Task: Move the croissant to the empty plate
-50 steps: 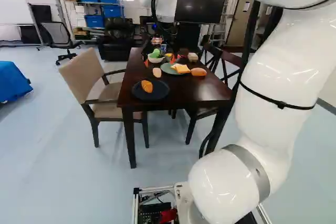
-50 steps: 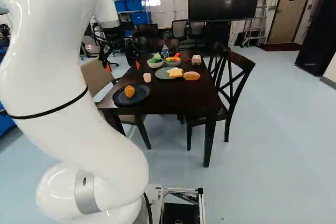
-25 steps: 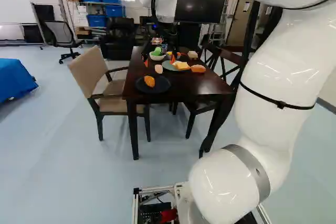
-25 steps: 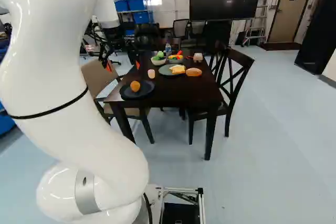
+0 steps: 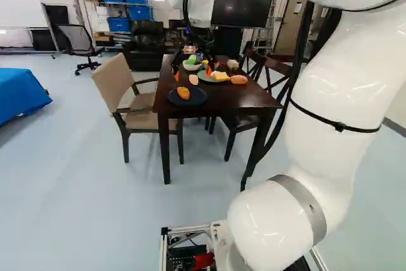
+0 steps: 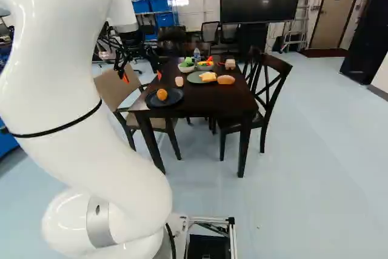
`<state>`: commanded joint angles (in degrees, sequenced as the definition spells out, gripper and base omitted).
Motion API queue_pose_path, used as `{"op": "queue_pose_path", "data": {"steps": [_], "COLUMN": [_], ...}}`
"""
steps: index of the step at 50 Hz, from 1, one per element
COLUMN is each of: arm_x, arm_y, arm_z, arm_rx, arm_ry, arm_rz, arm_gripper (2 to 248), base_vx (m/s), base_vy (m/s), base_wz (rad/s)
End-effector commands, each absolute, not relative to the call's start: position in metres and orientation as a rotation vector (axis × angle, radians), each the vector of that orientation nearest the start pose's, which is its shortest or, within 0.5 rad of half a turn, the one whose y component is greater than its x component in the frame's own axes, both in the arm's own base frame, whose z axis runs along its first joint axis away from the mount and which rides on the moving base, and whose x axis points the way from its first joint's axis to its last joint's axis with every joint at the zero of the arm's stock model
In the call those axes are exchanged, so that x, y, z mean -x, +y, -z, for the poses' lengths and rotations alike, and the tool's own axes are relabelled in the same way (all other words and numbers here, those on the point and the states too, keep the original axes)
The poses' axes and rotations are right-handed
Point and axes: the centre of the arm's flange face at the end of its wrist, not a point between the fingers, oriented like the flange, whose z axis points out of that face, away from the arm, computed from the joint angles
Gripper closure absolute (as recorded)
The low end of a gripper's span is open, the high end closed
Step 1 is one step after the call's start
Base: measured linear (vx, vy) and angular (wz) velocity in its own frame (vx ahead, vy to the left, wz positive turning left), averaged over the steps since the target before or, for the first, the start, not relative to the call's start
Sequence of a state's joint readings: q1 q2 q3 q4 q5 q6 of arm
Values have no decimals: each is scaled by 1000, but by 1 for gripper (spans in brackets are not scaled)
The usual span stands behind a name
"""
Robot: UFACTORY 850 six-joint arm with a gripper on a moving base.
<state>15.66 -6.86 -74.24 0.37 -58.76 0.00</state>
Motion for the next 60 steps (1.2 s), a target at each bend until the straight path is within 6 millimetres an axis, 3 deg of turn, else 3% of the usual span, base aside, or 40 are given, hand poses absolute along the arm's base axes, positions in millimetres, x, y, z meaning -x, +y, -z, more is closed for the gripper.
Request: {"op": "queue_pose_path", "data": {"steps": [21, 60], "arm_x": [-492, -492], "arm_y": [138, 138], "arm_z": [-637, -635], "arm_rx": [3079, 3078], "arm_ry": [-419, -417], "arm_rz": [231, 238], "arm_gripper": [3, 3], "base_vx": [-102, -1], "base_vy": [20, 0], "base_wz": [4, 0]}}
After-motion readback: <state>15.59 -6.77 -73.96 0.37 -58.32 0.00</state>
